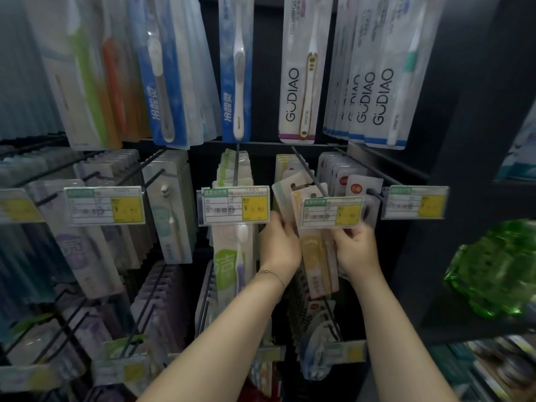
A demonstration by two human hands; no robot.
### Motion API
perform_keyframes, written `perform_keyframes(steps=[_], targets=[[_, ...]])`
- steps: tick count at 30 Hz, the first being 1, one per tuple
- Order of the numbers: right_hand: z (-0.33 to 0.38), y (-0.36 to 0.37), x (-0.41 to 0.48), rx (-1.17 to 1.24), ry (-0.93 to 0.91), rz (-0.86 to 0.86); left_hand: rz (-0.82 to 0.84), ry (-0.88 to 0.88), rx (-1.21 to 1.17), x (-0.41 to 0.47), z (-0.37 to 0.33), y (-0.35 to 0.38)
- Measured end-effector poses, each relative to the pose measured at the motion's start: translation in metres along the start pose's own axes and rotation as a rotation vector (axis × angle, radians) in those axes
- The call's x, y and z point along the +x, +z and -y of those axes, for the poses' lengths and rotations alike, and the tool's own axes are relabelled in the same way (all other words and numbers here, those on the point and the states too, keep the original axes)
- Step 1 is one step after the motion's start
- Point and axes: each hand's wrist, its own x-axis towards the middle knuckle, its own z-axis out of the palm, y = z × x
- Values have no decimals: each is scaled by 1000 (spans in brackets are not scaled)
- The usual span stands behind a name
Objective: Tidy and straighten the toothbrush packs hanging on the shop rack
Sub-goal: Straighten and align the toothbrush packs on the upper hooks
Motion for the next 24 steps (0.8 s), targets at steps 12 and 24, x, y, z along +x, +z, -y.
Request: perform_keyframes(steps=[12, 24], targets=[[3, 7, -8, -50, -2, -128, -1, 123, 497, -35, -1, -30], [4, 21, -33, -263, -122, -310, 48, 248, 349, -60, 18, -74]])
